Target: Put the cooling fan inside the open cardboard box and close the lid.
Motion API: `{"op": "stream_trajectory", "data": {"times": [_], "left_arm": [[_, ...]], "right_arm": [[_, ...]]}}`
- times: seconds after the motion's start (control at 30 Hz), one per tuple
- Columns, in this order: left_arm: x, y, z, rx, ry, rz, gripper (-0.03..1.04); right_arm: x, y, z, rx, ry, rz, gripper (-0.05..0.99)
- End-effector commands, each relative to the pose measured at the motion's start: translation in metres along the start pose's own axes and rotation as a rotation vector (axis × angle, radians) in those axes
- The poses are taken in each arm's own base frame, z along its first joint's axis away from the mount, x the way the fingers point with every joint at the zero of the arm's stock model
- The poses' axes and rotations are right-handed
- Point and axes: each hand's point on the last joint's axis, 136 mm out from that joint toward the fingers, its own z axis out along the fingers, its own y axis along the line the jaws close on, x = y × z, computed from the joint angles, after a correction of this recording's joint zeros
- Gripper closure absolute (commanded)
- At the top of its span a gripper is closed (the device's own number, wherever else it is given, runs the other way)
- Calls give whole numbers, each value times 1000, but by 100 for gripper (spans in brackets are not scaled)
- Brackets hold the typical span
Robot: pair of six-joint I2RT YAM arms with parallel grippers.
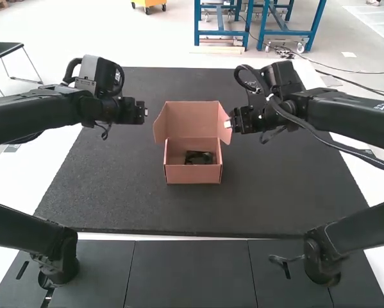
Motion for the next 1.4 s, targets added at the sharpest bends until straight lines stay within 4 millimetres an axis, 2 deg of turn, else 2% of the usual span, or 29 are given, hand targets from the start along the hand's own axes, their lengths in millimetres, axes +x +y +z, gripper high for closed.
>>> {"op": "stream_trajectory", "data": {"times": [0.0, 0.6, 0.83, 1.13, 1.37], "left_arm": [[-4, 4, 2, -18, -14, 6, 7], [-5, 0, 25, -13, 2, 27, 7], [-10, -6, 31, 10, 4, 35, 7], [-17, -15, 29, 49, -11, 43, 7], [-14, -22, 29, 76, 4, 48, 7]], "right_arm": [[-4, -4, 5, -7, -1, 16, 23], [-19, -4, 31, -23, 8, 7, 24], [-23, -3, 33, -30, 8, 7, 24], [-25, -3, 33, -32, 4, 7, 24], [-27, -3, 32, -32, 1, 6, 26]]}}
